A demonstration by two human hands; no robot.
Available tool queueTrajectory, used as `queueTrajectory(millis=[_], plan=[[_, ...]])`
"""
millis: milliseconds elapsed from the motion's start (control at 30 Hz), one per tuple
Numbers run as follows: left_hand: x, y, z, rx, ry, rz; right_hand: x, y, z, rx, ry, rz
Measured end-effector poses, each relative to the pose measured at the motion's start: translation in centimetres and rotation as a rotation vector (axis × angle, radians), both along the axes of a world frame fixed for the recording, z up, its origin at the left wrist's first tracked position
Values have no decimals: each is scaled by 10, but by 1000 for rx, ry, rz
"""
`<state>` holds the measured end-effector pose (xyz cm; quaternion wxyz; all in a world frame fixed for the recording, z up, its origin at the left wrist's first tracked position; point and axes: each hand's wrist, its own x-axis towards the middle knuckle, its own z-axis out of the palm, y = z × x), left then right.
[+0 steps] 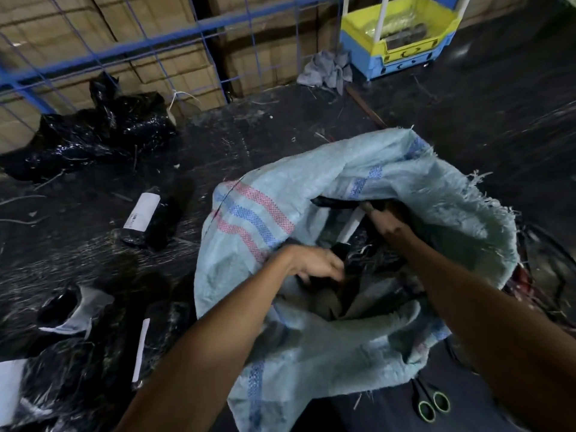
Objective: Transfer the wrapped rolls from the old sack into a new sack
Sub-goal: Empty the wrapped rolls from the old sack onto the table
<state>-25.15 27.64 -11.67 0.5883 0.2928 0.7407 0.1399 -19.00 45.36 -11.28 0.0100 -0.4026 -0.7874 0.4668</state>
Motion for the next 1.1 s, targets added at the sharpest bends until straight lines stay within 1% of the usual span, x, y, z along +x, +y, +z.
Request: queueTrajectory(millis=[100, 133, 167, 200, 267, 333, 400, 500, 600, 667, 733, 800, 867, 933, 1033, 1067, 1100], plan=[[-35, 13, -5, 257, 216, 457, 6, 4, -16, -116, -151, 79], [-44, 18, -7, 312, 293, 550, 6, 4, -20, -128, -180, 103], [-52, 26, -10, 349, 340, 584, 4, 6, -26, -125, -207, 137], [-58, 36, -10, 376, 374, 563, 1, 4, -26, -90, -206, 162], [-70, 56, -16, 411, 479, 462, -4, 5, -27, -16, -177, 166], [-79, 74, -21, 398, 586, 341, -9, 7, -32, 16, -215, 230], [-89, 90, -29, 392, 580, 281, -17, 8, -35, 39, -211, 258], [-102, 105, -38, 414, 502, 327, -30, 8, -41, 96, -169, 304], [-108, 116, -39, 405, 487, 310, -41, 11, -45, 133, -144, 364], [-112, 120, -37, 381, 519, 286, -44, 15, -50, 115, -126, 362], [-111, 119, -30, 323, 563, 289, -41, 17, -52, 31, -67, 340], [-101, 113, -22, 284, 521, 353, -34, 15, -54, -36, 18, 298], [-87, 102, -16, 281, 479, 467, -27, 12, -56, -23, 88, 264], [-75, 85, -10, 272, 479, 571, -22, 10, -55, 87, 96, 273], [-56, 50, 5, 192, 452, 595, -15, 3, -46, 321, 16, 353], [-51, 40, 8, 163, 448, 615, -14, 1, -43, 322, 5, 379], [-46, 28, 12, 134, 431, 662, -13, -5, -35, 272, 6, 417]])
